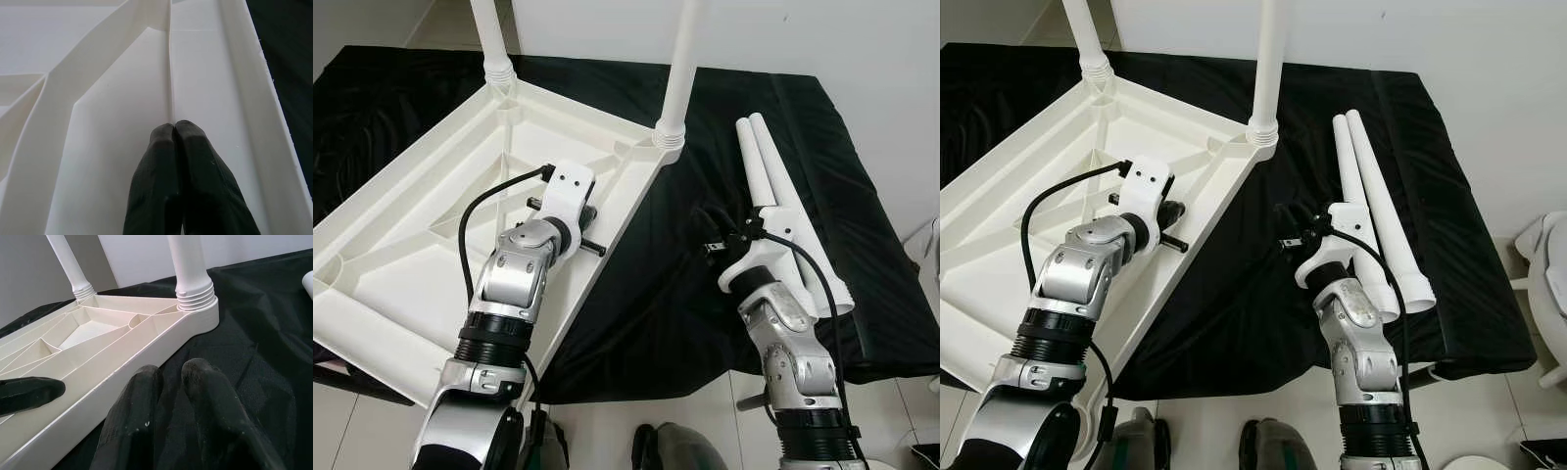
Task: Building children table
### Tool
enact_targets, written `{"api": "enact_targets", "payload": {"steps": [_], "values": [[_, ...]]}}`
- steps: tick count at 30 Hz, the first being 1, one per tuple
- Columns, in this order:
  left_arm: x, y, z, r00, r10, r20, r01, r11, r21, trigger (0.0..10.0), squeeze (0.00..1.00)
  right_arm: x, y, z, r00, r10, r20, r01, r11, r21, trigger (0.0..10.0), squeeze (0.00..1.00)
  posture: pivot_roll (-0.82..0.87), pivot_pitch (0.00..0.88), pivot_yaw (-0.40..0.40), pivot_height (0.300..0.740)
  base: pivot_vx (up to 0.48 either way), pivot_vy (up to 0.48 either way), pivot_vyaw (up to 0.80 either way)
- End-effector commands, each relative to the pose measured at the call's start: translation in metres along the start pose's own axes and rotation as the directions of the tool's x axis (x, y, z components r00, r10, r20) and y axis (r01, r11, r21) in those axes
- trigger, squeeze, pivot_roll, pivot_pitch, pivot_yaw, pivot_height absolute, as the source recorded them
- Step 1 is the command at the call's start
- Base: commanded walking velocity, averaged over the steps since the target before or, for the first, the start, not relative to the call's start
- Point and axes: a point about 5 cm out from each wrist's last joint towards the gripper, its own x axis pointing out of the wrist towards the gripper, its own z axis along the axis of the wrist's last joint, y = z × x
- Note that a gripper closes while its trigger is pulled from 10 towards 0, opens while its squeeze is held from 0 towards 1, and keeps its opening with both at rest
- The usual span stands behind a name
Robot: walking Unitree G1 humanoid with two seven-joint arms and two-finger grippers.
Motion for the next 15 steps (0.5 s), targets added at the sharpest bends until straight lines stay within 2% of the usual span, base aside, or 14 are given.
{"api": "enact_targets", "payload": {"steps": [1, 2, 3, 6, 9, 10, 14, 15], "values": [[-0.003, 0.012, 0.011, 0.973, 0.221, 0.064, -0.223, 0.974, 0.035, 10.0, 0.00, -0.001, 0.001, -0.002, 1.000, -0.003, -0.010, 0.003, 1.000, -0.003, 10.0, 0.00, 0.00, 0.079, -0.013, 0.740, 0.000, 0.000, 0.00], [-0.003, 0.012, 0.011, 0.973, 0.221, 0.064, -0.223, 0.974, 0.035, 10.0, 0.00, -0.001, 0.001, -0.002, 1.000, -0.003, -0.010, 0.003, 1.000, -0.003, 10.0, 0.00, 0.00, 0.079, -0.013, 0.740, 0.000, 0.000, 0.00], [-0.003, 0.012, 0.011, 0.973, 0.220, 0.065, -0.223, 0.974, 0.034, 10.0, 1.00, -0.001, 0.001, -0.002, 1.000, -0.003, -0.009, 0.003, 1.000, -0.002, 10.0, 0.00, 0.00, 0.079, -0.013, 0.740, 0.000, 0.000, 0.00], [-0.004, 0.011, 0.012, 0.974, 0.209, 0.086, -0.210, 0.978, 0.001, 10.0, 1.00, -0.001, 0.002, -0.002, 1.000, -0.003, -0.009, 0.003, 1.000, -0.002, 10.0, 0.00, 0.00, 0.077, -0.011, 0.740, 0.000, 0.000, 0.00], [-0.006, 0.011, 0.013, 0.972, 0.213, 0.094, -0.215, 0.977, 0.006, 10.0, 1.00, -0.001, 0.002, -0.003, 1.000, -0.004, -0.010, 0.004, 1.000, -0.001, 10.0, 0.00, 0.00, 0.074, -0.010, 0.740, 0.000, 0.000, 0.00], [-0.009, 0.011, 0.017, 0.973, 0.202, 0.109, -0.204, 0.979, 0.008, 10.0, 0.00, -0.001, 0.003, -0.003, 1.000, -0.003, -0.011, 0.003, 1.000, 0.000, 10.0, 0.00, 0.00, 0.074, -0.010, 0.740, 0.000, 0.000, 0.00], [-0.011, 0.011, 0.019, 0.974, 0.193, 0.119, -0.196, 0.980, 0.013, 10.0, 0.00, -0.001, 0.003, -0.004, 1.000, -0.003, -0.012, 0.003, 1.000, 0.001, 10.0, 0.00, 0.00, 0.074, -0.010, 0.740, 0.000, 0.000, 0.00], [-0.015, 0.010, 0.020, 0.978, 0.168, 0.122, -0.171, 0.985, 0.015, 10.0, 0.00, -0.002, 0.003, -0.004, 1.000, -0.002, -0.013, 0.002, 1.000, 0.002, 10.0, 0.00, 0.00, 0.070, -0.009, 0.740, 0.000, 0.000, 0.00]]}}
